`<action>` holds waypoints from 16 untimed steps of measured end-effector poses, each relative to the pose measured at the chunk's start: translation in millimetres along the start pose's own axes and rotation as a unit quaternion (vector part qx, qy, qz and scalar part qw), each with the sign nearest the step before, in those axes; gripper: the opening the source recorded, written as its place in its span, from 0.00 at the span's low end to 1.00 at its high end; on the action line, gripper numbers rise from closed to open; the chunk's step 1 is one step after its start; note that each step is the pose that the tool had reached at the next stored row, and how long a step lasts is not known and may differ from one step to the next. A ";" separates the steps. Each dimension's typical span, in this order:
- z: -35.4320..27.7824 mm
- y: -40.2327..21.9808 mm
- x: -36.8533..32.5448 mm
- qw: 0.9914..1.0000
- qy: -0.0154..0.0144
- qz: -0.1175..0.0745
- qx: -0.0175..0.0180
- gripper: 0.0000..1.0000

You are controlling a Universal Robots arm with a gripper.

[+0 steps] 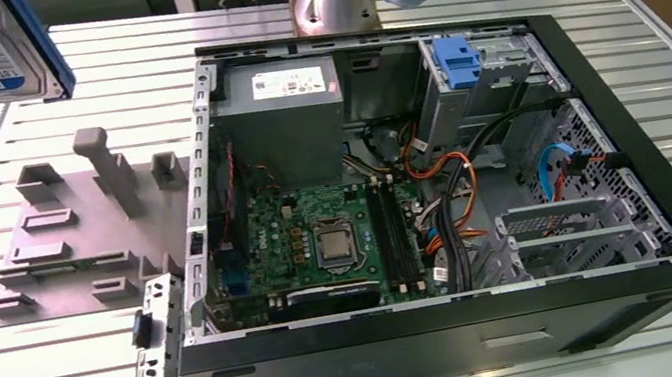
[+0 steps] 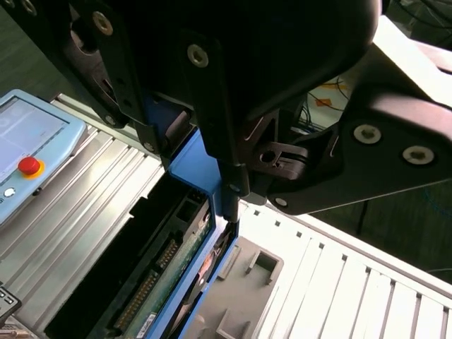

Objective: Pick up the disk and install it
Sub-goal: 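Pick up the disk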

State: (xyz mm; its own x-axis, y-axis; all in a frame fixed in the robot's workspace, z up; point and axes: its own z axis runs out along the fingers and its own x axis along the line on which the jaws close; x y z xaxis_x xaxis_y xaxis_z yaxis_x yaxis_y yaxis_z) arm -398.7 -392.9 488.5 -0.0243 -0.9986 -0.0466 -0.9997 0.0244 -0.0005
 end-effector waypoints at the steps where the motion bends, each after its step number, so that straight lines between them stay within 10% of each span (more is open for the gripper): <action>1: -0.1 -1.3 0.1 1.000 0.000 0.000 0.000 0.36; 16: 0.0 -6.0 0.2 1.000 0.000 0.000 0.000 0.36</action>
State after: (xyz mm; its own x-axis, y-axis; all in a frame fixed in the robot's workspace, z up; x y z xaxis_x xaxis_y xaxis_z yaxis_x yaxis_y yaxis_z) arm -392.6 -393.2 488.5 -0.0244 -0.9986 -0.0466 -0.9997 0.0245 -0.0004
